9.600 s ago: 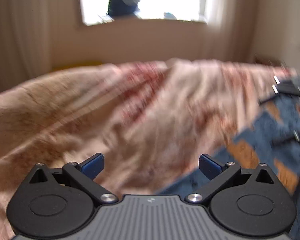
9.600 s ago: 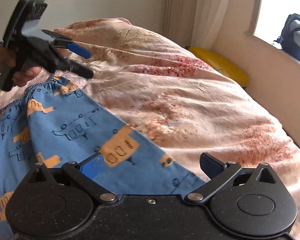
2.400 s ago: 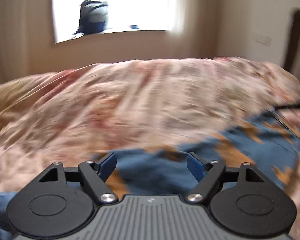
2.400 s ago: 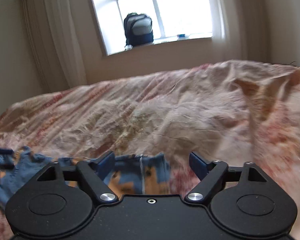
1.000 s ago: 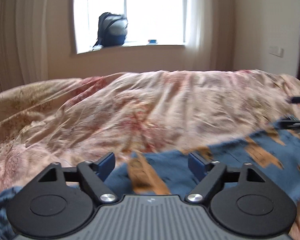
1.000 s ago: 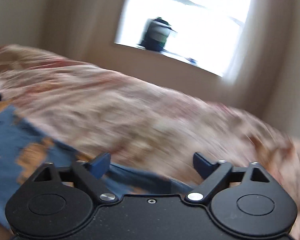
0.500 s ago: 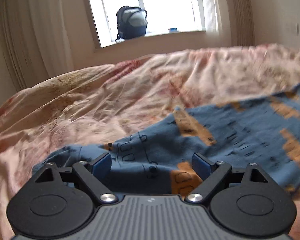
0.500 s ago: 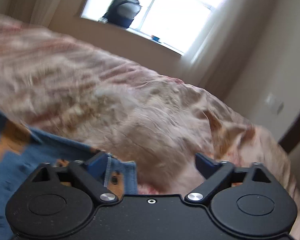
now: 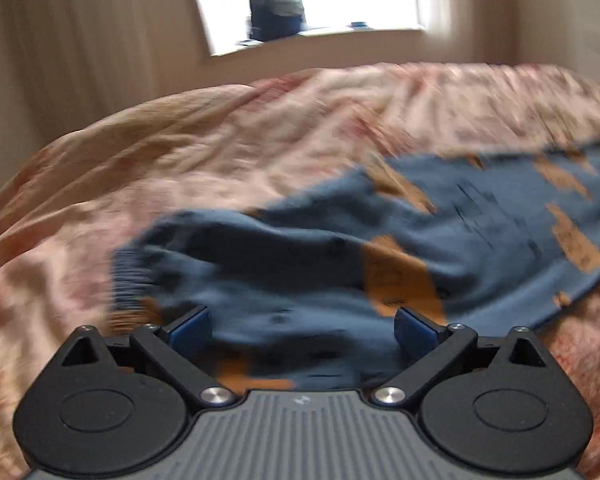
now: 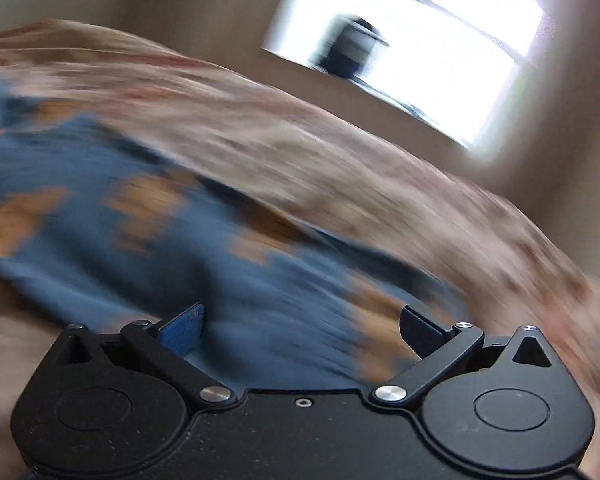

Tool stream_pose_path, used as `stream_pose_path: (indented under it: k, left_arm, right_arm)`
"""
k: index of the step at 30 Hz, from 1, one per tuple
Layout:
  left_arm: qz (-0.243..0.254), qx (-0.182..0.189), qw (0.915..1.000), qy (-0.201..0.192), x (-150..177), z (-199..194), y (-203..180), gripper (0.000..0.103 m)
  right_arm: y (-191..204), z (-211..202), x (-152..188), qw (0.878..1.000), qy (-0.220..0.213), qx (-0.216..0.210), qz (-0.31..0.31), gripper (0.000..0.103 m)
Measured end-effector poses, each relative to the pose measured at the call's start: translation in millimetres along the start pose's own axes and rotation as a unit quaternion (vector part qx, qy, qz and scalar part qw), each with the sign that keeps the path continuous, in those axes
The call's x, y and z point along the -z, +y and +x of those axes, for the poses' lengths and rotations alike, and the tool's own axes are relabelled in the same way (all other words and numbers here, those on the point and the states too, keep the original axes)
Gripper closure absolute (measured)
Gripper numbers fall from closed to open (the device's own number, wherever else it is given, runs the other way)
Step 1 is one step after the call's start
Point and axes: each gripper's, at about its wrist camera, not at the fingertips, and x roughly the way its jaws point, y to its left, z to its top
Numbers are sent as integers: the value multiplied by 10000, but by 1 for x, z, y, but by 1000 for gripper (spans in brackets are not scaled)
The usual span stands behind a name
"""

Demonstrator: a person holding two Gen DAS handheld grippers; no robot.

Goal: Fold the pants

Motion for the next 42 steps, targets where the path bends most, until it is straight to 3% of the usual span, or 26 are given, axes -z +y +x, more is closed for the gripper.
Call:
stream_pose_path:
  k: [3,5,7,9,11,13,15,18,22,24,28,30,31,32,34,38,42]
  left_arm:
    - [-642,-548,9958,-366,-3,-23,31,2]
    - [-1257,-941,9864,-492,-2,-26,57,1]
    - [-1724,-1160,9768,-525,3,-23,81,1]
    - [-1974,-1035,9734,-525,11,-19,99,1]
    - [-2136,-907,9705,-649,22,-16,109,1]
    - [-2296,-783,9680,-649,31,-13,115,1]
    - [-2500,-680,9641,-580,39,-12,119,1]
    - [-2774,-452,9583,-507,49,-11,123,0]
    - [-3112,319,9487,-454,57,-3,127,0]
    - [-3244,551,9434,-409,60,3,129,0]
    - [-3227,754,9423,-482,61,8,131,0]
    - [-3276,810,9401,-489,62,10,133,0]
    - [-3283,839,9396,-480,63,11,133,0]
    - [-3267,853,9401,-473,63,12,133,0]
    - [-3203,861,9421,-488,62,12,133,0]
    - [-3199,1118,9392,-552,61,17,134,2]
    - [-3575,1625,9176,-612,64,29,142,10]
  right_arm:
    - [3,-10,-20,9991,-330,251,25,1]
    - [25,-12,-44,9978,-637,-66,-149,1]
    - [53,-4,-76,9925,-857,-808,-332,1]
    - [83,4,-113,9750,-1092,-1895,-400,1]
    - [115,19,-156,9455,-992,-3052,-552,1]
    - [152,32,-194,9196,-797,-3787,-677,1]
    - [189,44,-224,9008,-587,-4229,-794,1]
    - [234,47,-254,8885,-257,-4481,-950,1]
    - [281,56,-286,8637,485,-4901,-1073,2]
    - [308,53,-297,8507,731,-5014,-1399,9]
    - [350,49,-313,8200,959,-5360,-1766,31]
    - [367,49,-312,8085,928,-5457,-1997,47]
    - [374,52,-309,8035,991,-5494,-2068,63]
    - [378,54,-305,8016,974,-5493,-2151,80]
    - [379,54,-298,8027,734,-5451,-2304,94]
    - [366,67,-291,8052,694,-5516,-2062,92]
    - [363,69,-287,8053,667,-5592,-1855,89]
